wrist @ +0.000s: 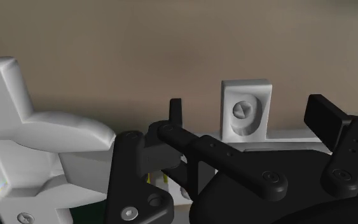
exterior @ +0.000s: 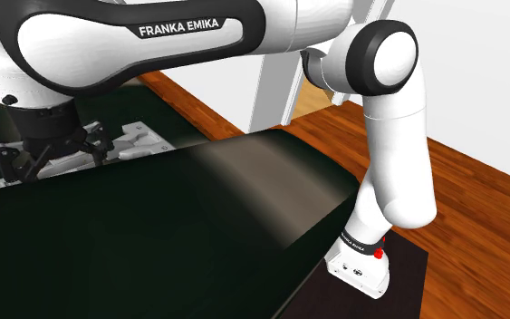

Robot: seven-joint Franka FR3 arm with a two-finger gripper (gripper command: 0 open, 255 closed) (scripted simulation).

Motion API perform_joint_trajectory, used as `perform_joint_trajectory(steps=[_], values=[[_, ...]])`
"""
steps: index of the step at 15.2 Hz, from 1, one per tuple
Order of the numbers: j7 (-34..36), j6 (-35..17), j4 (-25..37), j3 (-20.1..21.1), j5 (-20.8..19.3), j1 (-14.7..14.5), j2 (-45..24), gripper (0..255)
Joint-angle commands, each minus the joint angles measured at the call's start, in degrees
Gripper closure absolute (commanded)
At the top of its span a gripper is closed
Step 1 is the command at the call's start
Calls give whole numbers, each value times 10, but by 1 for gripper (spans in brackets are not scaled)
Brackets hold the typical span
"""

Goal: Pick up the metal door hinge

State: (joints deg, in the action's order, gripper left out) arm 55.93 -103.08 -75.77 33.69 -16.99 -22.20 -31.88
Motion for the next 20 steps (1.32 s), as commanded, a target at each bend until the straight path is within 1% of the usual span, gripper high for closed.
perform_joint_trajectory(steps=[1, 10, 20], values=[[0, -3, -3, 0, 0, 1, 0, 255], [0, -3, -4, 0, 0, 1, 1, 255], [-6, 75, 79, 2, 2, -15, -1, 255]])
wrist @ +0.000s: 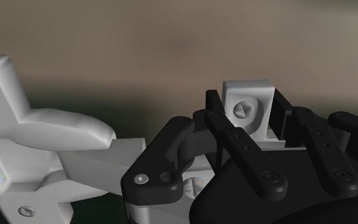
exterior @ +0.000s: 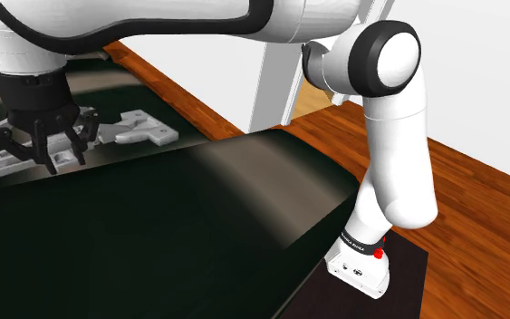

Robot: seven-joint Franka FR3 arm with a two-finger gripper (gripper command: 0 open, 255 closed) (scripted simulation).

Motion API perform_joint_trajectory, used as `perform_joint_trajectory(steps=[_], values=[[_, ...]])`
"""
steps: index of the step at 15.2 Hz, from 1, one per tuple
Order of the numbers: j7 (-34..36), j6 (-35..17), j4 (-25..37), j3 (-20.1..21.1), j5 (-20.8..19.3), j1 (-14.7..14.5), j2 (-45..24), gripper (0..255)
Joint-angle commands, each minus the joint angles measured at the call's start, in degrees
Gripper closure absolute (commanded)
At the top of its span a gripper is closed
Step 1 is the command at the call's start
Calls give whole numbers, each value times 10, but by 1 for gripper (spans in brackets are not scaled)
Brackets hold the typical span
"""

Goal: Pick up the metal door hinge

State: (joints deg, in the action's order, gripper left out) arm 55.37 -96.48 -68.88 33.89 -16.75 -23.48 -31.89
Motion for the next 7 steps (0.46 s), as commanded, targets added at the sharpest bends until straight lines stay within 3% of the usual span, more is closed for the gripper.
perform_joint_trajectory(steps=[1, 7], values=[[-1, 18, 20, 0, 0, -4, -2, 255], [-4, 55, 66, -1, -3, -16, -9, 255]])
